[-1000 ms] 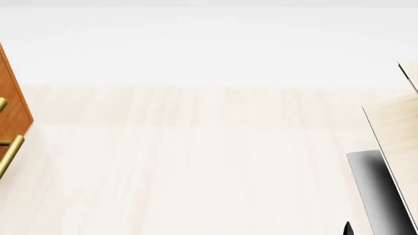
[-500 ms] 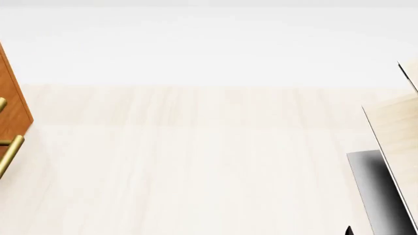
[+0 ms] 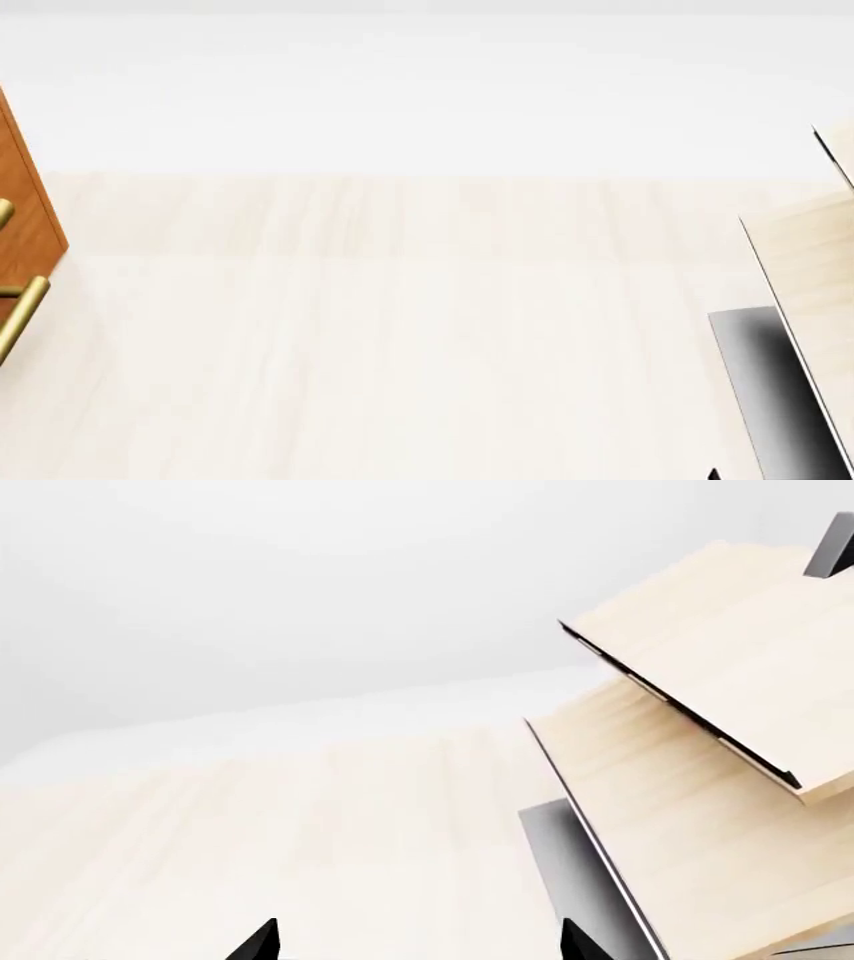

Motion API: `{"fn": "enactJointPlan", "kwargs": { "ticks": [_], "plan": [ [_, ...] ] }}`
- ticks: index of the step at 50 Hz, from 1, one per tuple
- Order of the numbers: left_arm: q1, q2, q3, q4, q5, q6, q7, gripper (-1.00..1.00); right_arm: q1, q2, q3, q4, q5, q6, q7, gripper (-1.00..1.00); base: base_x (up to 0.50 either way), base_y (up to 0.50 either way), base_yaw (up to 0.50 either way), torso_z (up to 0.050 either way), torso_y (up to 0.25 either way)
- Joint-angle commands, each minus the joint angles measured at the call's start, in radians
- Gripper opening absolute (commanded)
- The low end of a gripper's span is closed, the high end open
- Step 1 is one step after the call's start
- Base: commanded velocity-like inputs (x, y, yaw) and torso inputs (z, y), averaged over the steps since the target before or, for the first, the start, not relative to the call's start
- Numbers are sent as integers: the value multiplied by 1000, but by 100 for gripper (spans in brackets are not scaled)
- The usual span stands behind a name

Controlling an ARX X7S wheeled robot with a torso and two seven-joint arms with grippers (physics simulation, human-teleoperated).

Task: Close the top drawer of the cabinet and put the bowl on top of it.

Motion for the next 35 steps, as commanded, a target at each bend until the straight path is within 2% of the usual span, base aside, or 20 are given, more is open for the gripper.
{"fn": "enactJointPlan", "kwargs": {
  "ticks": [1, 25, 35],
  "plan": [
    [-108, 26, 57, -81, 59, 32, 11, -100, 5, -5, -17, 18, -17, -6, -7, 100, 0, 0, 0, 0, 0],
    [-168, 53, 86, -318, 146, 113, 39, -100, -2, -3, -18, 17, -15, -7, -2, 100, 0, 0, 0, 0, 0],
    [-148, 57, 102, -297, 160, 120, 48, -100, -5, -12, -27, 36, -30, -22, -17, 100, 0, 0, 0, 0, 1]
  ]
}}
